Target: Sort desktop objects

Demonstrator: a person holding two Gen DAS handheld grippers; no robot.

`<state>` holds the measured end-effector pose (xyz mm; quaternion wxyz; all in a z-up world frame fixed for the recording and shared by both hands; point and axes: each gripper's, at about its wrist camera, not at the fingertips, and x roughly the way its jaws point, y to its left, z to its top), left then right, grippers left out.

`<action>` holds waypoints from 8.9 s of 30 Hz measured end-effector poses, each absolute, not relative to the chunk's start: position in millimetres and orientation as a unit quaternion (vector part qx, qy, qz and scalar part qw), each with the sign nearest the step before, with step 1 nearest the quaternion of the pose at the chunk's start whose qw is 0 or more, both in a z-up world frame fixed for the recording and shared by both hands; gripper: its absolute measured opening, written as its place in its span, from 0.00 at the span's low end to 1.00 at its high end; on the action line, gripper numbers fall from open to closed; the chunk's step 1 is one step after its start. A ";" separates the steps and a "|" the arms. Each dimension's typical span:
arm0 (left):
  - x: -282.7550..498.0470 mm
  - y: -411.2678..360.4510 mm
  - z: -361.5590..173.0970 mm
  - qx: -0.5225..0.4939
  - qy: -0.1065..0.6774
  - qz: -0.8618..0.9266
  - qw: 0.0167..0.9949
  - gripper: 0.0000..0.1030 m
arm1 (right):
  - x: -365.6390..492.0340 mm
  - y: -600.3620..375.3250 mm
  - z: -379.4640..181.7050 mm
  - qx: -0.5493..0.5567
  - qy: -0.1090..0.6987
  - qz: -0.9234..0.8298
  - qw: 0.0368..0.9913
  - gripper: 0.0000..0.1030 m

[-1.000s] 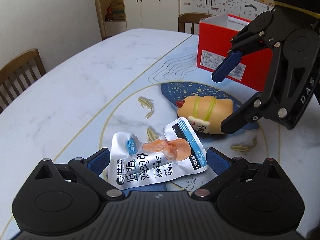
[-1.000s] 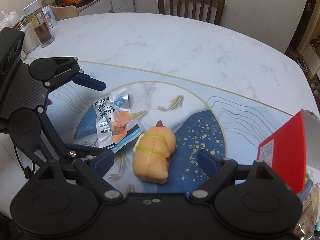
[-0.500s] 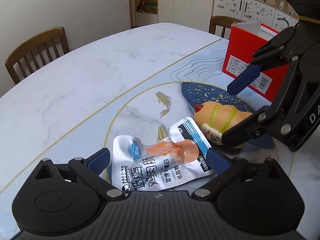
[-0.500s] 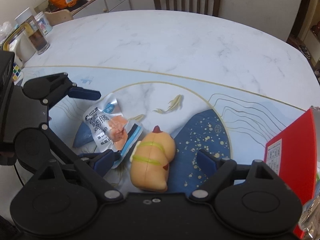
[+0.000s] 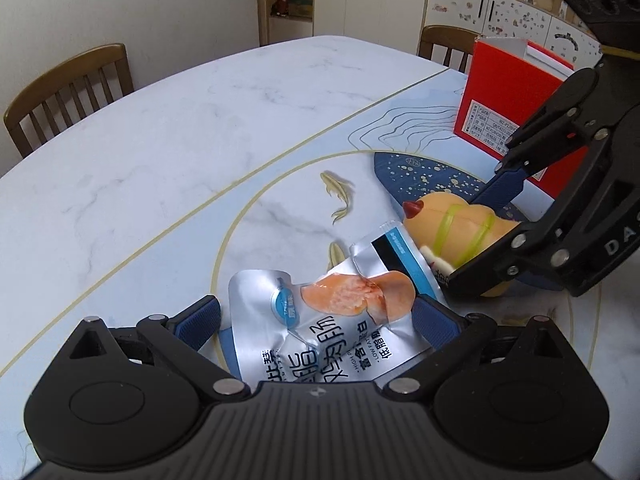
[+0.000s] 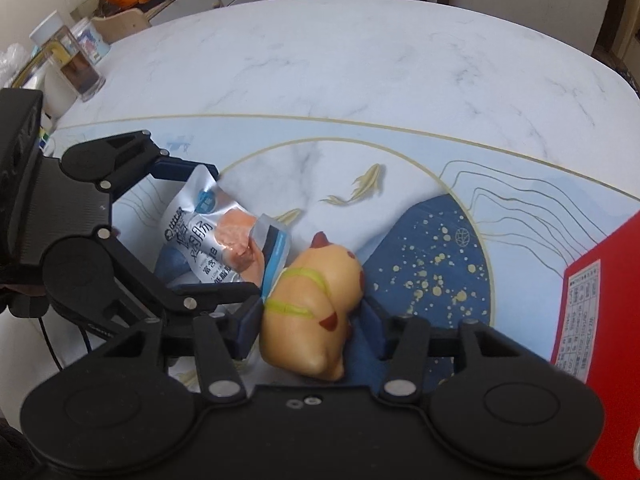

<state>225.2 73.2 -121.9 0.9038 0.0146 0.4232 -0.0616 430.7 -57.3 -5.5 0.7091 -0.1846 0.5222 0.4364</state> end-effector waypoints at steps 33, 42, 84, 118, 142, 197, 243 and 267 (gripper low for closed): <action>183.3 58.1 -95.9 -0.027 0.371 -0.030 0.928 0.09 | 416.1 -76.1 10.7 -0.162 0.503 0.423 0.736 0.44; 178.5 65.8 -99.5 -0.076 0.395 -0.037 0.915 0.14 | 406.6 -88.4 20.1 -0.154 0.497 0.426 0.740 0.44; 195.8 24.9 -95.8 -0.006 0.420 -0.061 0.905 0.58 | 382.5 -109.5 14.3 -0.181 0.529 0.410 0.721 0.44; 201.1 -87.1 32.5 -0.005 0.352 -0.117 0.929 0.58 | 382.5 -242.5 120.4 -0.176 0.446 0.419 0.771 0.44; 346.9 -198.2 10.6 0.042 0.404 -0.133 0.904 0.58 | 506.5 -350.8 96.0 -0.193 0.453 0.361 0.792 0.44; 422.5 -209.4 -30.4 0.057 0.501 -0.138 0.853 0.79 | 530.5 -339.9 61.8 -0.236 0.528 0.397 0.713 0.66; 274.6 -158.5 41.8 0.024 0.451 -0.142 0.881 1.00 | 437.3 -305.6 116.2 -0.254 0.490 0.419 0.721 0.75; 204.3 -95.3 16.6 0.016 0.470 -0.112 0.875 1.00 | 374.0 -253.3 102.1 -0.227 0.515 0.403 0.722 0.75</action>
